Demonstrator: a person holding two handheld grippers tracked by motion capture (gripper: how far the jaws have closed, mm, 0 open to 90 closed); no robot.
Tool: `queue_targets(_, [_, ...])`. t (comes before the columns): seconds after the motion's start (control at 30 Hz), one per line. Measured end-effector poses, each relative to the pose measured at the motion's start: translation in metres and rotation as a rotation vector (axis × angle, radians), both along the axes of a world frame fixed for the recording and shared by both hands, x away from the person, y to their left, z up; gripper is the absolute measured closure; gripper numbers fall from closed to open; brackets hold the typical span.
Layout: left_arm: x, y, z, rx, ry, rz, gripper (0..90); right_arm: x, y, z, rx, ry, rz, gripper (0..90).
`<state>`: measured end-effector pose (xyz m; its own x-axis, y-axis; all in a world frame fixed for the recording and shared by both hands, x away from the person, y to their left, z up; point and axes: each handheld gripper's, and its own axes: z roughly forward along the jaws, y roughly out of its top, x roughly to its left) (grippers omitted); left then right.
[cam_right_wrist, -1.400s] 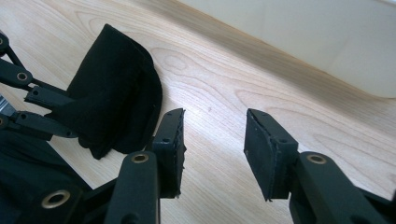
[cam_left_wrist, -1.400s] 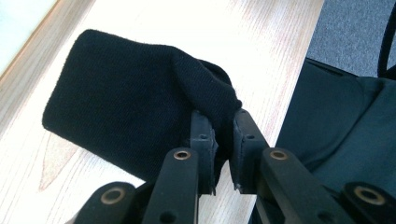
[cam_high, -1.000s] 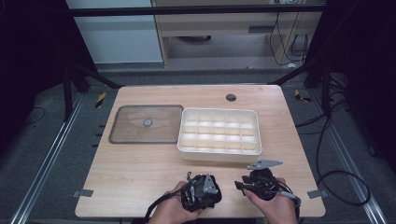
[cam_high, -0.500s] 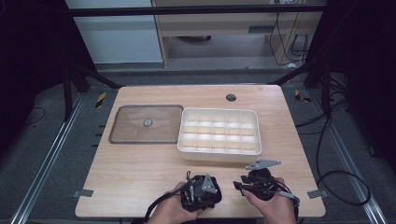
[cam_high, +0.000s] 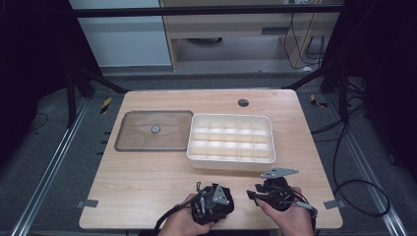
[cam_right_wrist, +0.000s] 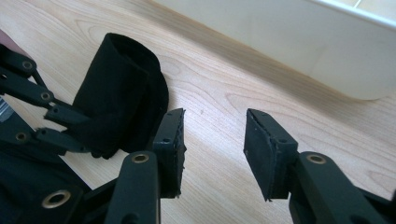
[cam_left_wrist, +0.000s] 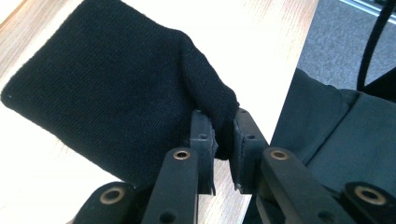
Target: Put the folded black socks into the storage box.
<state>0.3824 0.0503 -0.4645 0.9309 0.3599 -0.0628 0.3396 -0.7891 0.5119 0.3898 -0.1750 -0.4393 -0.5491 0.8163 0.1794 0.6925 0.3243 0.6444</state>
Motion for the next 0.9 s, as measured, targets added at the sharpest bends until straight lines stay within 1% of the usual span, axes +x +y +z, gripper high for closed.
queue_targets(0.2, [-0.003,-0.006,-0.004,0.020,-0.004,-0.009,80.2,0.000,-0.001,0.000,-0.005,0.000,-0.003,56.6])
queue_targets(0.27, [-0.003,-0.007,-0.004,0.019,-0.011,0.000,80.1,0.000,-0.003,0.001,0.000,-0.001,-0.006,56.4])
queue_targets(0.3, [-0.003,-0.007,-0.003,0.016,-0.009,0.001,79.5,-0.001,-0.005,0.003,0.004,-0.006,-0.012,56.1])
queue_targets(0.33, [-0.002,-0.006,-0.001,0.003,-0.012,0.015,78.8,-0.001,-0.006,0.003,0.004,-0.007,-0.014,56.0])
queue_targets(0.4, [-0.001,-0.006,0.000,-0.004,-0.010,0.020,78.2,0.000,-0.008,0.003,0.002,-0.009,-0.019,55.7])
queue_targets(0.5, [-0.001,-0.006,0.003,-0.025,-0.020,0.042,77.2,0.000,-0.008,0.003,0.005,-0.008,-0.018,55.4])
queue_targets(0.57, [0.000,-0.006,0.004,-0.046,-0.028,0.055,75.1,0.000,-0.007,0.003,0.004,-0.007,-0.018,54.0])
queue_targets(0.6, [0.000,-0.006,0.004,-0.046,-0.028,0.055,73.5,0.000,-0.007,0.003,0.004,-0.007,-0.018,54.0])
queue_targets(0.63, [0.000,-0.006,0.004,-0.055,-0.035,0.063,73.5,0.000,-0.006,0.002,0.006,-0.005,-0.018,53.8])
queue_targets(0.7, [0.000,-0.006,0.006,-0.064,-0.040,0.068,69.6,0.000,-0.005,0.001,0.006,-0.003,-0.017,53.1])
queue_targets(0.8, [0.001,-0.005,0.008,-0.066,-0.054,0.069,64.6,0.000,-0.003,0.002,0.004,0.002,-0.015,52.4])
queue_targets(0.9, [0.002,-0.003,0.011,-0.070,-0.061,0.065,58.9,0.001,-0.002,0.002,0.004,-0.004,-0.011,51.5])
